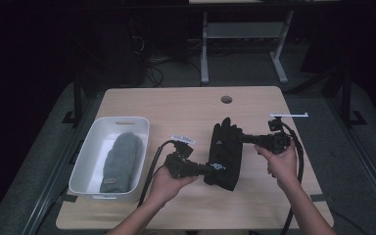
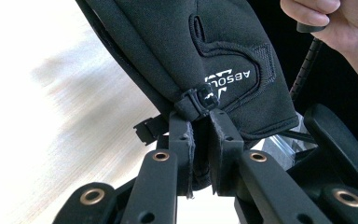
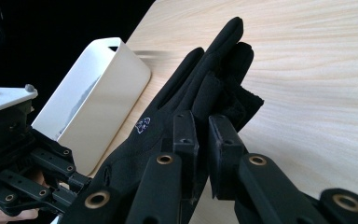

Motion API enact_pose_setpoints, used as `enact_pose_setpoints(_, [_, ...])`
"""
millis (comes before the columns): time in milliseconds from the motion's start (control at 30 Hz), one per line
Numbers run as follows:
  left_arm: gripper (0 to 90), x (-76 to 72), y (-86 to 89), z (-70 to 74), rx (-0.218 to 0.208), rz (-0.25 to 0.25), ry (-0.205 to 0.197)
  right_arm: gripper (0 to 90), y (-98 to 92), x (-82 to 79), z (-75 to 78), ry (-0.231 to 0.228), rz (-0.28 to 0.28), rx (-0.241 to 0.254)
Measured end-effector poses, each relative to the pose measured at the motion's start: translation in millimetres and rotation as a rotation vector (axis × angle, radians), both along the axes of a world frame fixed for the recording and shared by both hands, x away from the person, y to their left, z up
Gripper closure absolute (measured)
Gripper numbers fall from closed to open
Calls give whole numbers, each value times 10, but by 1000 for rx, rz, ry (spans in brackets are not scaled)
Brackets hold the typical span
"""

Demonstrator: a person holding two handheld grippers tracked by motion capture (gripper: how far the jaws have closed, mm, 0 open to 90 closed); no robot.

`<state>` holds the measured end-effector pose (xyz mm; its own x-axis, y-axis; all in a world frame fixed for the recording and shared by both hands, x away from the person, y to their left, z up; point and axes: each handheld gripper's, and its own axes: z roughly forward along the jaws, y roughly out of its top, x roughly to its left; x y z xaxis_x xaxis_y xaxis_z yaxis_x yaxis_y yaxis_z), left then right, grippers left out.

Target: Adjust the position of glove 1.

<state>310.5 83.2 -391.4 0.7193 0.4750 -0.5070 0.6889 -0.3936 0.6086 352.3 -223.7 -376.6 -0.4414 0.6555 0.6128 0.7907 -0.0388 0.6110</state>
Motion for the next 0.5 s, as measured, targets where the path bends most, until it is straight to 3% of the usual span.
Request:
enact_pose_setpoints(200, [813, -35, 37, 20, -8, 22, -1, 826, 63, 2, 22, -2, 10, -7])
enact_pose_setpoints(500, [813, -37, 98, 69, 0, 15, -6, 826, 133, 26, 55, -6, 19, -7])
